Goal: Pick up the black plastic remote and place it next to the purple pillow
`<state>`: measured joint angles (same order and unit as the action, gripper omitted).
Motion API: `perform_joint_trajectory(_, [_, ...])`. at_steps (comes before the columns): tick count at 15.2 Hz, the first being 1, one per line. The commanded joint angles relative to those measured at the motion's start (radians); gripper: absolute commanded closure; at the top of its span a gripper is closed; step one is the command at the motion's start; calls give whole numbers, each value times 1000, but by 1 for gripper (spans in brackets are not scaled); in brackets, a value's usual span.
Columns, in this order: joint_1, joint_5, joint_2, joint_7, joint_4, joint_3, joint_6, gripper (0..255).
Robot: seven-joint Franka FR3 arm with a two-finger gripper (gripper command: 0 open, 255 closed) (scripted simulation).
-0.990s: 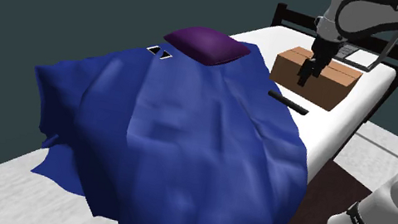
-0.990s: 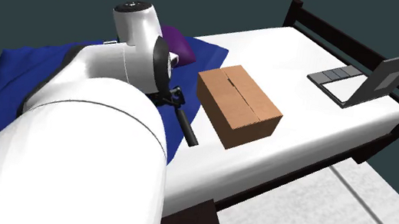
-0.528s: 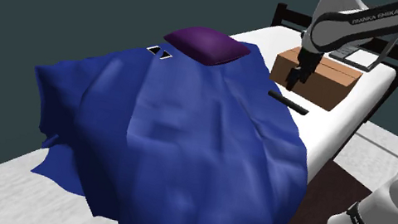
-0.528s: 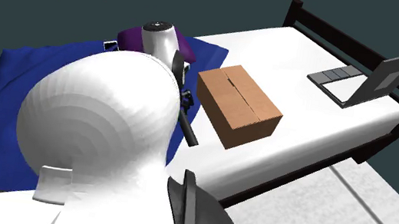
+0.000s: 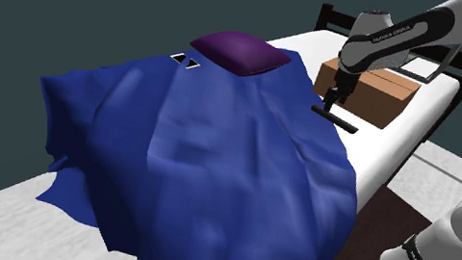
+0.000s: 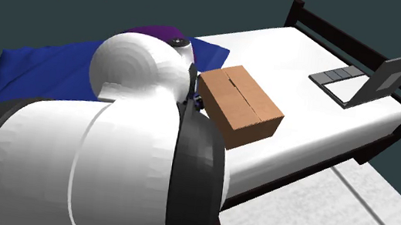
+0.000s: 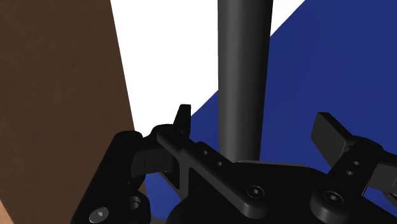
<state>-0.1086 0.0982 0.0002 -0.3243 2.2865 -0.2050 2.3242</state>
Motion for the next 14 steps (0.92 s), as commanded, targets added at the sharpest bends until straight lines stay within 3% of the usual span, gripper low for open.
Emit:
perform_joint_trajectory(1, [-2,-6,28,-6,-1,-2,28,0])
perform_joint_trajectory(7, [-6,-16,82,-13,19,-4,101,0])
perform_joint_trajectory(14, [-6,-16,83,-14,19,-4,101,0])
